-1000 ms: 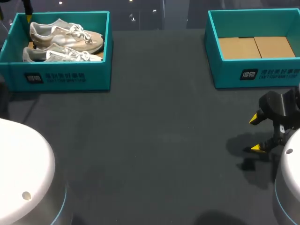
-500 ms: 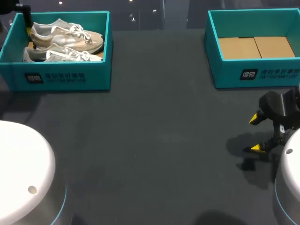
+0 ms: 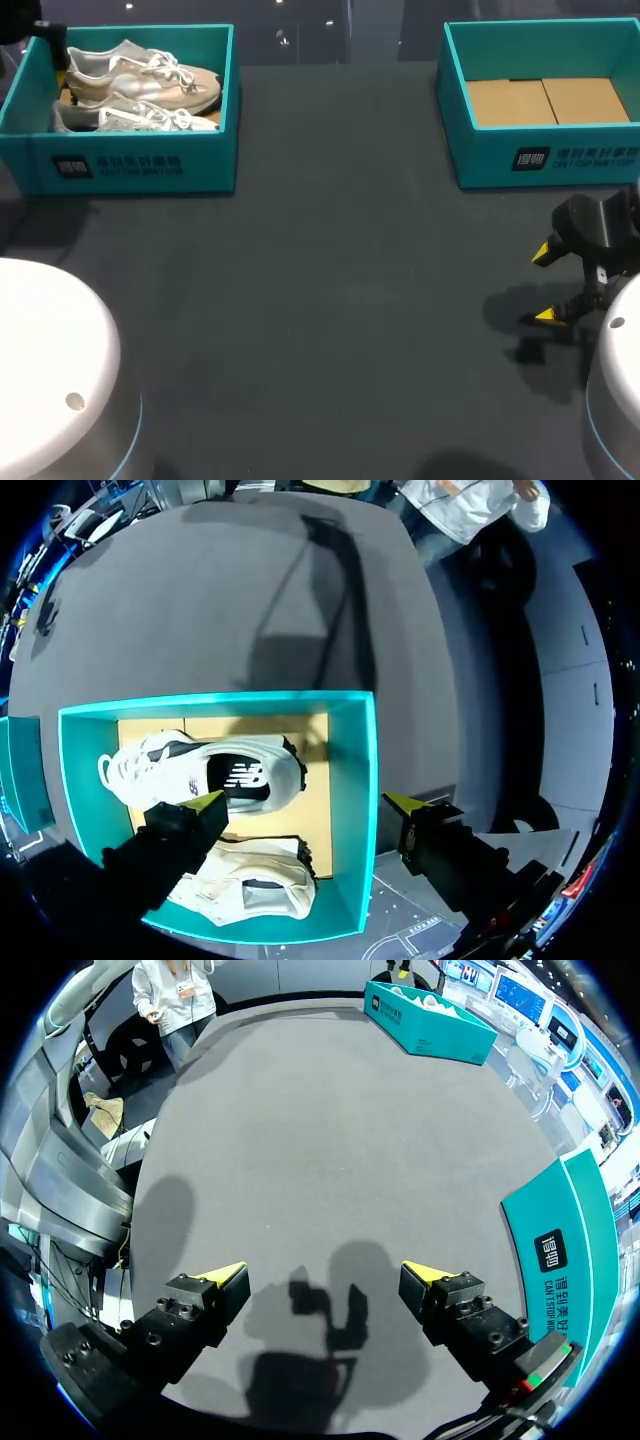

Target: Take the shoe out of the shoebox, open the shoe tongue, remove and reinsert the insole, then place the shoe into the shoebox

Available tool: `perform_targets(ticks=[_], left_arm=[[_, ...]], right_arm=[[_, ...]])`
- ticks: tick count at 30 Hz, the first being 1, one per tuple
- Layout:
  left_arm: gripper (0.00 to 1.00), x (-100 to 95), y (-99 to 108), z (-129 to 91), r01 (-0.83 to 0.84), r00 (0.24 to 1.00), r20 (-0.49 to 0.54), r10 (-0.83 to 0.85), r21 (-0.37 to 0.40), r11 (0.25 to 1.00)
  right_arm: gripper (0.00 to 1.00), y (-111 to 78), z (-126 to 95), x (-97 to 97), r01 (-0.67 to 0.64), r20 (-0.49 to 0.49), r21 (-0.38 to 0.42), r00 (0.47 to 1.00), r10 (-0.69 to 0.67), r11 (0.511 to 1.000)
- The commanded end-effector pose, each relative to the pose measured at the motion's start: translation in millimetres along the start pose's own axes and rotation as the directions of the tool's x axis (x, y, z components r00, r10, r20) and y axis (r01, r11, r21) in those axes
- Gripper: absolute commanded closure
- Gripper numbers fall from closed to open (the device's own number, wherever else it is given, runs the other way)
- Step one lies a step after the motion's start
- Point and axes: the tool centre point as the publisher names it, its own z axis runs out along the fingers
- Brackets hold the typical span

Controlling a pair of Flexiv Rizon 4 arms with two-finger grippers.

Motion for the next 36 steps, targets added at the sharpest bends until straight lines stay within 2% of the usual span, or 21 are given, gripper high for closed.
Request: perform_targets(ticks=[1, 6, 19, 29, 33, 36], left_arm=[[0.0, -5.2, -5.1, 13.9, 0.004, 1.0, 0.006, -0.004, 0.009, 1.0], [0.0, -14.1, -7.4, 31.0, 0.019, 1.0, 0.008, -0.019, -0.016, 1.0], [0.02, -22.4, -2.2, 59.9, 0.012, 1.0, 0.006, -0.012, -0.031, 0.999], [0.15, -26.7, 7.4, 77.7, 0.013, 1.0, 0.002, -0.013, -0.017, 1.0], [0.28, -25.9, 6.1, 86.0, 0.008, 1.0, -0.008, -0.008, -0.012, 1.0], [0.32, -24.6, 6.2, 92.5, 0.007, 1.0, -0.015, -0.007, -0.006, 1.0]], right_arm=[[0.0, 0.2, 0.0, 1.7, -0.001, 0.003, 0.003, 1.0, 0.001, 1.0], [0.0, 0.2, 0.0, 1.7, -0.001, 0.003, 0.003, 1.0, 0.001, 1.0], [0.0, 0.2, 0.0, 1.7, -0.001, 0.003, 0.003, 1.0, 0.001, 1.0], [0.0, 0.2, 0.0, 1.7, -0.001, 0.003, 0.003, 1.0, 0.001, 1.0], [0.0, 0.2, 0.0, 1.7, -0.001, 0.003, 0.003, 1.0, 0.001, 1.0], [0.0, 0.2, 0.0, 1.7, -0.001, 0.003, 0.003, 1.0, 0.001, 1.0]])
